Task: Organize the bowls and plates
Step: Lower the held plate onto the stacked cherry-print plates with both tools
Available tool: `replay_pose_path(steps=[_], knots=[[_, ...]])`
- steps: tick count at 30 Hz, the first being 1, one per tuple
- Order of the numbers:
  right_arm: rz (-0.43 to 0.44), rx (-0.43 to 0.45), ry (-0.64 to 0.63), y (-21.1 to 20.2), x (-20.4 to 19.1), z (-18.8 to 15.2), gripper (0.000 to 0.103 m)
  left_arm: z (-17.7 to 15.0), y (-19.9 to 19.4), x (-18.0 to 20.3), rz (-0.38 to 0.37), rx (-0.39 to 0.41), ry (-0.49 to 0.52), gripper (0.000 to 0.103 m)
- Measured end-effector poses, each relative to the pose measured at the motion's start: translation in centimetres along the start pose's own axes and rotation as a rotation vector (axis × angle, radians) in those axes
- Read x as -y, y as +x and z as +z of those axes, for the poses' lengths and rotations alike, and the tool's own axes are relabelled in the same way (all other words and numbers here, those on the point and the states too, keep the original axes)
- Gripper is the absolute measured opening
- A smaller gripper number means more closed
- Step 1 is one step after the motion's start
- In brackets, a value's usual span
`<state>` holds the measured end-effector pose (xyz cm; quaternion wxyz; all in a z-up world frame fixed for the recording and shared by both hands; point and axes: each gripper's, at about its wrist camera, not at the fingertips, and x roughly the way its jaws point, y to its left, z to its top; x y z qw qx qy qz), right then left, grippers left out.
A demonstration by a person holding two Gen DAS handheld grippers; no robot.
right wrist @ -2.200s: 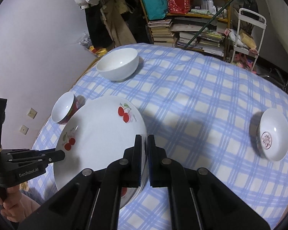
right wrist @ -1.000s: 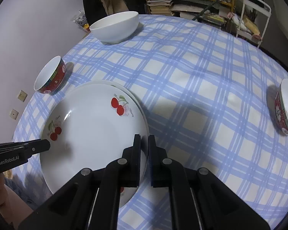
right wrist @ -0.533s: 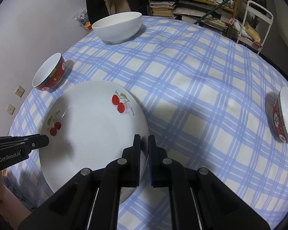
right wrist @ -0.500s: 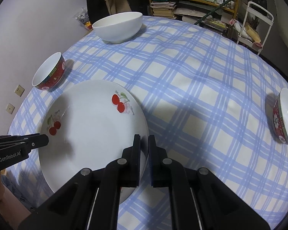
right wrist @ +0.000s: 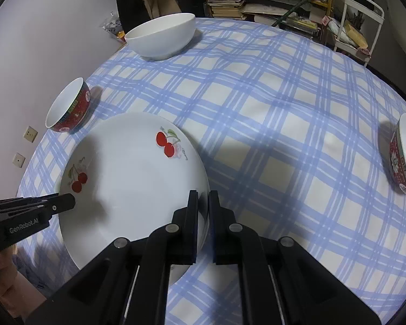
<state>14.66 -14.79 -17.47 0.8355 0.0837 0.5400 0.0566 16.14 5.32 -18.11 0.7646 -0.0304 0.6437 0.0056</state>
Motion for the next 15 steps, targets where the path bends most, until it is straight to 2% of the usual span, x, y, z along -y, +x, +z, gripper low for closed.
replay_pose_path(steps=[15], knots=[[0.016, 0.006, 0.019, 0.11, 0.24, 0.19, 0.009, -0.23, -0.29, -0.22, 0.002, 0.013, 0.003, 0.015]])
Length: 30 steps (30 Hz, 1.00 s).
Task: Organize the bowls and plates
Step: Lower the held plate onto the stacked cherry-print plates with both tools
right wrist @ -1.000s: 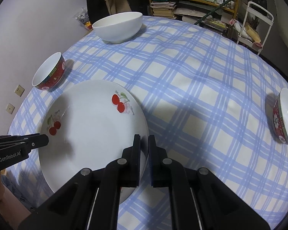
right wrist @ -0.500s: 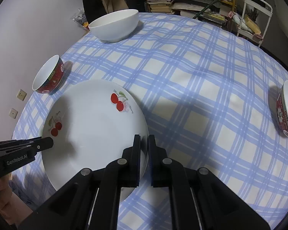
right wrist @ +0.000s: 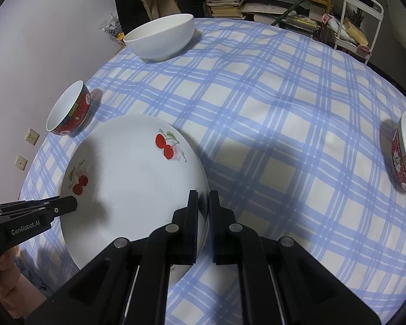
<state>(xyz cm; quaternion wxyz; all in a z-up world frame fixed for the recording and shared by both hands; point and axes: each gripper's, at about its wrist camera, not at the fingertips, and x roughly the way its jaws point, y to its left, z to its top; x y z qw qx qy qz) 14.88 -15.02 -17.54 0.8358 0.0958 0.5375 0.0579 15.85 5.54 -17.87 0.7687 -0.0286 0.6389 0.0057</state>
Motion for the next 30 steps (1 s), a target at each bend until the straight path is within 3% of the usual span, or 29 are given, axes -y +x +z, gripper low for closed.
replay_pose_path(steps=[9, 15, 20, 23, 25, 27, 29, 30], knots=[[0.017, 0.009, 0.014, -0.3, 0.3, 0.2, 0.009, -0.2, -1.5, 0.2, 0.008, 0.063, 0.009, 0.016], [0.02, 0.016, 0.016, -0.6, 0.2, 0.4, 0.009, -0.4, -3.6, 0.9, 0.037, 0.155, 0.052, 0.018], [0.031, 0.034, 0.018, -1.3, 0.3, 1.0, 0.009, 0.3, -5.8, 1.7, 0.109, 0.243, 0.104, 0.02], [0.045, 0.046, 0.019, -1.7, 0.3, 1.8, 0.01, 1.7, -7.3, 1.5, 0.06, 0.266, 0.097, 0.026], [0.054, 0.051, 0.02, -1.9, 0.3, 3.0, 0.016, 2.8, -8.2, 1.3, 0.053, 0.277, 0.097, 0.031], [0.049, 0.06, 0.007, -2.1, 0.2, 4.1, 0.029, 4.0, -9.0, 1.1, 0.071, 0.297, 0.111, 0.046], [0.043, 0.077, -0.006, -2.4, 0.1, 5.4, 0.045, 5.6, -9.7, 0.8, 0.083, 0.328, 0.121, 0.055], [0.039, 0.082, -0.008, -2.4, 0.1, 5.9, 0.048, 6.5, -9.8, 0.6, 0.09, 0.334, 0.122, 0.057]])
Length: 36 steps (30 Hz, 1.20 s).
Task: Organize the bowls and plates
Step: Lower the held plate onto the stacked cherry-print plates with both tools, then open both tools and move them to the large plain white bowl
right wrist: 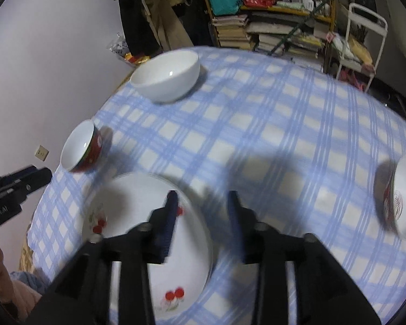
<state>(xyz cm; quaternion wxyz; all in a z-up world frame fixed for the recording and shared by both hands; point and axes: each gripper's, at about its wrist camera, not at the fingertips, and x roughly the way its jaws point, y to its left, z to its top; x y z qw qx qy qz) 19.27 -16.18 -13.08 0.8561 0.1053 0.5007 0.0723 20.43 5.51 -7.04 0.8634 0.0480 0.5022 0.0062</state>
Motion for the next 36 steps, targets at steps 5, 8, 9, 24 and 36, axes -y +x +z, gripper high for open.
replay_pose_path(steps=[5, 8, 9, 24, 36], knots=[[-0.027, 0.031, -0.013, 1.1, 0.0, 3.8, 0.075, 3.7, 1.8, -1.6, -0.039, -0.017, -0.021, 0.069], [-0.038, 0.058, -0.028, 1.9, -0.1, 6.0, 0.091, 5.0, 3.5, -2.4, -0.034, -0.023, -0.06, 0.077], [-0.039, 0.064, -0.03, 2.3, -0.2, 6.9, 0.093, 5.5, 4.3, -2.5, -0.042, -0.031, -0.07, 0.079], [-0.052, 0.048, 0.007, 8.9, 0.6, 14.8, 0.095, 13.1, 12.1, -1.9, -0.06, -0.078, -0.053, 0.079], [0.012, -0.015, 0.094, 13.0, 0.9, 18.1, 0.095, 16.8, 16.6, 0.9, -0.023, -0.131, 0.03, 0.079]])
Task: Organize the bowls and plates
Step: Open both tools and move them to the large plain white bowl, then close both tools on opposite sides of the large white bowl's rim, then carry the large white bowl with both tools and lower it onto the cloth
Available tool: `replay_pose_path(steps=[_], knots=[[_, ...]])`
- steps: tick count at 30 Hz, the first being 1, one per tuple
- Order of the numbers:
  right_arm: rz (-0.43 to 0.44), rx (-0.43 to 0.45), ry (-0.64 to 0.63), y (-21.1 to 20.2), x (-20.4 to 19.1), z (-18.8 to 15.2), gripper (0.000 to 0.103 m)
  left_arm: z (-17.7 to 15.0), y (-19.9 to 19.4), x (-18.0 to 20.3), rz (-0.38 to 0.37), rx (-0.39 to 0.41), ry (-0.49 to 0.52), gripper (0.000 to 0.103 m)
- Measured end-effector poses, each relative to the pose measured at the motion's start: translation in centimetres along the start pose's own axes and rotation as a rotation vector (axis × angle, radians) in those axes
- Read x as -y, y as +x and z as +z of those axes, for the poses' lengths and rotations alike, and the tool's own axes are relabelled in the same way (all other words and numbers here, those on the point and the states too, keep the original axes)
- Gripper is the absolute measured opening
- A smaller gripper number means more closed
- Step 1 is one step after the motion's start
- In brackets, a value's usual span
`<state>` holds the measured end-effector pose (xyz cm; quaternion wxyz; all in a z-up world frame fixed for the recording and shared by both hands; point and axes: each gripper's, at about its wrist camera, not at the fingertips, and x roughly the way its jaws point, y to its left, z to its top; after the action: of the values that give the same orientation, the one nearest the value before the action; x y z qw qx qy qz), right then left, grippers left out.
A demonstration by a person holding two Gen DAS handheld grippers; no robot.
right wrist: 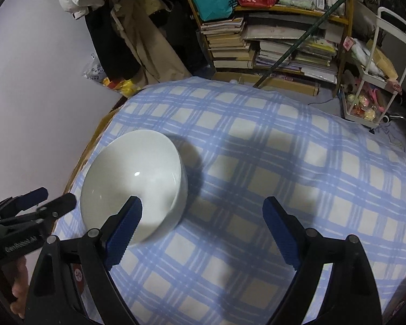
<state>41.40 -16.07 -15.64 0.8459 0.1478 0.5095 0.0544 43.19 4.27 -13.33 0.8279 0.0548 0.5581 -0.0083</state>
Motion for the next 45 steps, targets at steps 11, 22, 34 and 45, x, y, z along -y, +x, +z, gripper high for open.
replay_pose_path(steps=[11, 22, 34, 45], knots=[[0.005, -0.143, 0.02, 3.6, -0.3, 1.7, 0.028, 0.4, 3.5, 0.3, -0.195, -0.124, -0.118, 0.011], [-0.042, -0.174, -0.051, 3.0, -1.8, -1.0, 0.012, -0.4, 0.9, 1.4, -0.186, -0.107, -0.097, 0.01], [-0.101, -0.119, -0.102, -3.0, -1.0, -3.0, 0.012, -4.2, -2.5, 3.8, -0.237, -0.121, -0.061, 0.01], [-0.129, -0.069, -0.078, -9.8, 1.6, -6.7, 0.012, -8.0, -7.1, 7.7, -0.284, -0.095, -0.018, 0.01]])
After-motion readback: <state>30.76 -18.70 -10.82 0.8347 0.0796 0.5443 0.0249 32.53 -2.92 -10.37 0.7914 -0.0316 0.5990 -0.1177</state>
